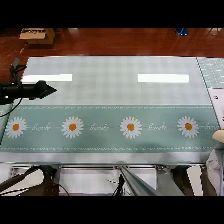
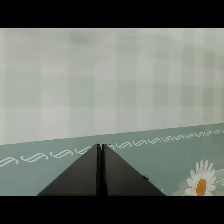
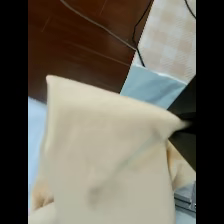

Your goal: Fold the shirts.

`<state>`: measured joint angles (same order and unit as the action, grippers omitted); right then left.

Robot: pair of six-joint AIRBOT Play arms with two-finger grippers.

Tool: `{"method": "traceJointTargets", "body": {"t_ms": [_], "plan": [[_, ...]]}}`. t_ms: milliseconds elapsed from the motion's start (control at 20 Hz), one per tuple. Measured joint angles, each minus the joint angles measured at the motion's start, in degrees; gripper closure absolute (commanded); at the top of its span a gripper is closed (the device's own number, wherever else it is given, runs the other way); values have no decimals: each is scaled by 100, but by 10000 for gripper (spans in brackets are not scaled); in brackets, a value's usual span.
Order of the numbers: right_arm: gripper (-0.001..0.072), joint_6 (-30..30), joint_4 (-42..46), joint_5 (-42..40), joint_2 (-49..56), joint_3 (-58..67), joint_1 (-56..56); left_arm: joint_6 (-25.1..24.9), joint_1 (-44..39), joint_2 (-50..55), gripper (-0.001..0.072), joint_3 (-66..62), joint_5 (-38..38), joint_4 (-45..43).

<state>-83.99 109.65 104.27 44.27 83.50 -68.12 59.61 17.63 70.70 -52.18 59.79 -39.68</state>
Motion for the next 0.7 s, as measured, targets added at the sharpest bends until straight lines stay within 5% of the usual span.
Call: {"method": "traceJointTargets", "body": {"t_ms": [150,250,350,400,700], "plan": [[647,39,249,37,-57,-52,-201,-120,26,197,688,0,-55,0],[453,48,407,46,-72,-129,-260,-164,85,260,688,0,-79,0],[420,61,673,44,-83,-192,-293,-184,160,295,688,0,-96,0],[315,70,807,42,-87,-216,-302,-190,197,302,688,0,-90,0],[294,129,1217,-341,-87,-262,-321,-216,328,319,688,0,-90,2]]}}
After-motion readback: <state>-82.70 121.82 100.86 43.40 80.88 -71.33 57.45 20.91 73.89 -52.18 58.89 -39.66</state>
